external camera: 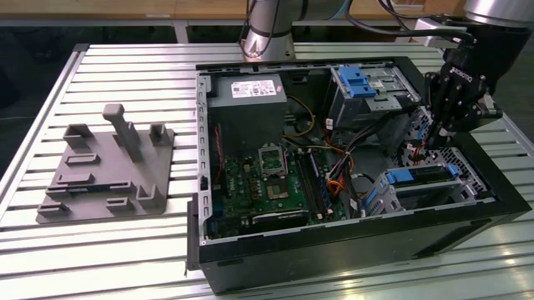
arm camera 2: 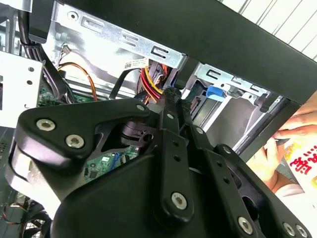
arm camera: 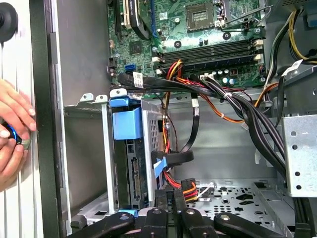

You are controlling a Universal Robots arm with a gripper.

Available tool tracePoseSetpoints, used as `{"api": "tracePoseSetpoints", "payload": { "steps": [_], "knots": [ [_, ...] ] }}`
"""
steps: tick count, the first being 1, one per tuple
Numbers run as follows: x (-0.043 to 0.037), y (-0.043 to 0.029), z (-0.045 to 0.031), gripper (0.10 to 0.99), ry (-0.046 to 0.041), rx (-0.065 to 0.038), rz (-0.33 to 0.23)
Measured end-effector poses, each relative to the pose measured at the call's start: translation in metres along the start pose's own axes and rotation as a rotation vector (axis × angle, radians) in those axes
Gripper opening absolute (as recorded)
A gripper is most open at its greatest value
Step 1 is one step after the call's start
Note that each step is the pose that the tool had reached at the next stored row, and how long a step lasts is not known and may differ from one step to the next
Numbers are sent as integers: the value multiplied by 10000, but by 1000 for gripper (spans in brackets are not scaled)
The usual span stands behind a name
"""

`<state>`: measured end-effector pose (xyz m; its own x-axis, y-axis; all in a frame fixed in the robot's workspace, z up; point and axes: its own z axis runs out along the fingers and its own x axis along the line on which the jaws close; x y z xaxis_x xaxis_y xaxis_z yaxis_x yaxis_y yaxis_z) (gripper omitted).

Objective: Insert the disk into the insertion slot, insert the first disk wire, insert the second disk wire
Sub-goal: 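Insert the first disk wire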

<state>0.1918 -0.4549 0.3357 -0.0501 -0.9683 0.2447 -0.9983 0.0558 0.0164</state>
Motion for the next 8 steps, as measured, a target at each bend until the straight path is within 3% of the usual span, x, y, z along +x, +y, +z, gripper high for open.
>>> {"api": "tracePoseSetpoints", "payload": {
  "steps": [8],
  "knots": [
    [1,0,1,169,114,16,-219]
  ]
}}
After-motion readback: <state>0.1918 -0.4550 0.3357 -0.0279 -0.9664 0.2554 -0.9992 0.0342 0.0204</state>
